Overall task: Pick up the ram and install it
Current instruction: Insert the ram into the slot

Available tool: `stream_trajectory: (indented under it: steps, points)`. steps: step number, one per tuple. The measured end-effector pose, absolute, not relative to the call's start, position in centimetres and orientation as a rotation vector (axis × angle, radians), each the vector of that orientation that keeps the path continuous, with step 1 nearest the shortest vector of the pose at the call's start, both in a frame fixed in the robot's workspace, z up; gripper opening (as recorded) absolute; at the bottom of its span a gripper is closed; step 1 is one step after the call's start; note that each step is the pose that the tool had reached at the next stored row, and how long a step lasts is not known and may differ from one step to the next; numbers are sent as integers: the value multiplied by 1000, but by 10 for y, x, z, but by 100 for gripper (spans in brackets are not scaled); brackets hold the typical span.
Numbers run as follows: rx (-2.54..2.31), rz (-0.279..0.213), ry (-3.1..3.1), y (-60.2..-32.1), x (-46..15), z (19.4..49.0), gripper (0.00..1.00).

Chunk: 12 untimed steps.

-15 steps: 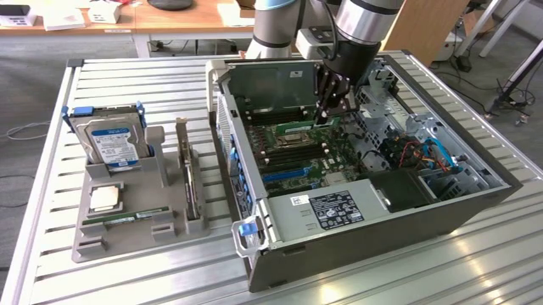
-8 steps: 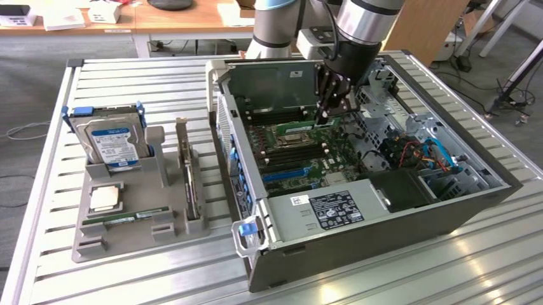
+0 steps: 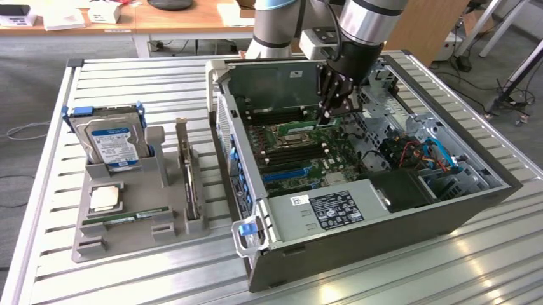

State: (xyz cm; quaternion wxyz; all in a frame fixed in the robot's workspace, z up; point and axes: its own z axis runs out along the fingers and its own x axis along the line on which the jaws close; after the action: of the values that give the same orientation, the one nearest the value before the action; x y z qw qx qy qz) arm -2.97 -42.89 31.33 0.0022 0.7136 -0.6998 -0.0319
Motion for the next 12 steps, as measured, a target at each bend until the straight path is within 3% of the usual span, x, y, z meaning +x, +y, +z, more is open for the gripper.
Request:
stream_trajectory:
  steps: [12]
  points:
    - [2222, -100, -2213, -429, -30, 311, 12]
